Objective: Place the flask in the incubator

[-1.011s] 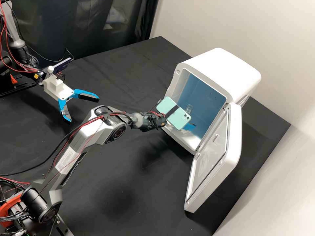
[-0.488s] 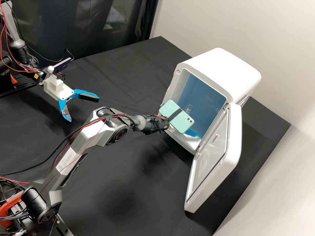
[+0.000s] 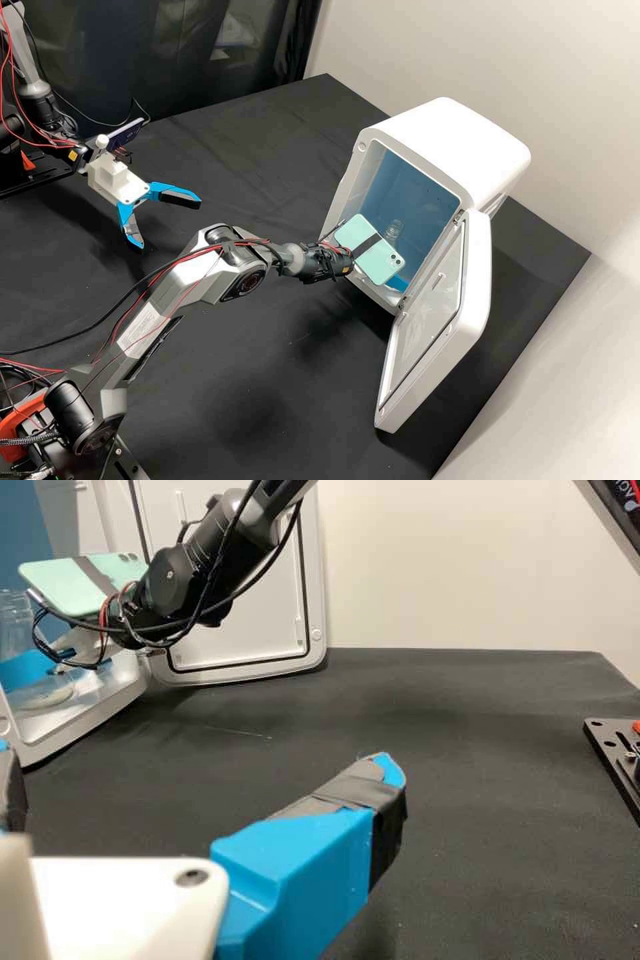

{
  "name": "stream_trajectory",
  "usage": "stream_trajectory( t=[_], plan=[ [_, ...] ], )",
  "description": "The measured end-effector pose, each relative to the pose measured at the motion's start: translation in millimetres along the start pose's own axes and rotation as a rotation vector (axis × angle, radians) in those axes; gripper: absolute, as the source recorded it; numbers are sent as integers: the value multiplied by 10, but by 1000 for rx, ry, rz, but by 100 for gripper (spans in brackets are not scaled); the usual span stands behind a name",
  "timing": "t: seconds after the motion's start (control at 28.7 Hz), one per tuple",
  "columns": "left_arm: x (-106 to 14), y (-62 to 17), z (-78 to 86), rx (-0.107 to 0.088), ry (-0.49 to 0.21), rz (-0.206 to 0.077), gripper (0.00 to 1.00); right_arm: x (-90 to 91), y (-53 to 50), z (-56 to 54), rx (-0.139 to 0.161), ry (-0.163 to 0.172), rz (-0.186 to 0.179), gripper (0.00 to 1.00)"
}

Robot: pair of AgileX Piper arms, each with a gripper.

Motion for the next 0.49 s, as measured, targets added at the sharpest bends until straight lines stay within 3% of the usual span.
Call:
stream_trajectory(
  t=[0.31,0.49],
  plan=[
    [-6,17,5,2,-1,8,100,15,2,0,11,-3,-11,100],
    [-6,17,5,2,-1,8,100,-1,-35,27,-2,9,-22,100]
  ],
)
